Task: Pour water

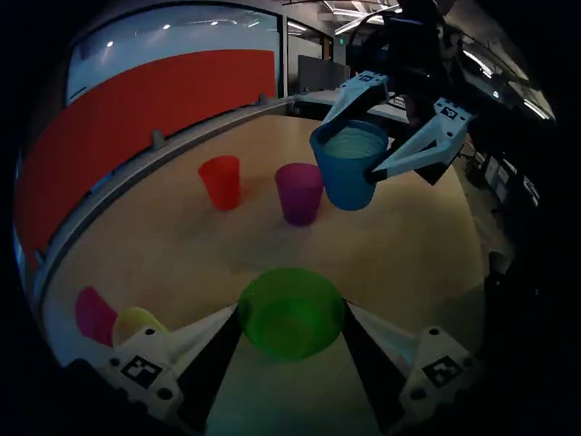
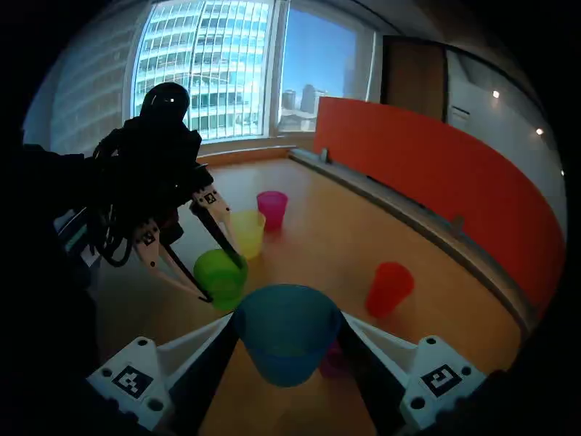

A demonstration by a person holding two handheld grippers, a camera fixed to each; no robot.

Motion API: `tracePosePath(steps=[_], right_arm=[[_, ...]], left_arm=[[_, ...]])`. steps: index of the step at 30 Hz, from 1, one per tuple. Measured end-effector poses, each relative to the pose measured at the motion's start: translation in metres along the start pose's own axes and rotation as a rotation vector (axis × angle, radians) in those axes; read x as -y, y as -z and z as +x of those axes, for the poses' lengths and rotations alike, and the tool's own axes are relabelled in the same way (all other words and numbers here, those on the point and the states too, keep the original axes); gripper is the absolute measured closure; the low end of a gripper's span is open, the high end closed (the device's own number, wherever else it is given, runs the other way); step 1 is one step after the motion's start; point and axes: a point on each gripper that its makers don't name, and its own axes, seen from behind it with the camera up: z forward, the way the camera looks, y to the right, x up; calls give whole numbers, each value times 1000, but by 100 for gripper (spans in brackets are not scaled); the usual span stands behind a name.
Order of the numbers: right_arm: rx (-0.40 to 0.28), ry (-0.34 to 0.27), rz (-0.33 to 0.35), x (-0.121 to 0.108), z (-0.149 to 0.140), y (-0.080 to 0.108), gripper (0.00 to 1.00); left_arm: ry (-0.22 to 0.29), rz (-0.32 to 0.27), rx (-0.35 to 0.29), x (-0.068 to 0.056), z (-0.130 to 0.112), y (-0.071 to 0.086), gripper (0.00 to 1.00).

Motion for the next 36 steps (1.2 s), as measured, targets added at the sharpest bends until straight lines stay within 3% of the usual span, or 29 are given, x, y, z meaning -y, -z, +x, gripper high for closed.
tracePosePath(steps=[26,30,36], right_arm=[[39,7,7,5,-18,-11,7],[41,4,6,6,-21,-12,7],[40,-2,12,9,-22,-14,7]], left_arm=[[29,-13,8,0,-18,-4,10],[30,-23,15,-3,-19,-4,2],[30,-27,24,-5,-20,-5,0]])
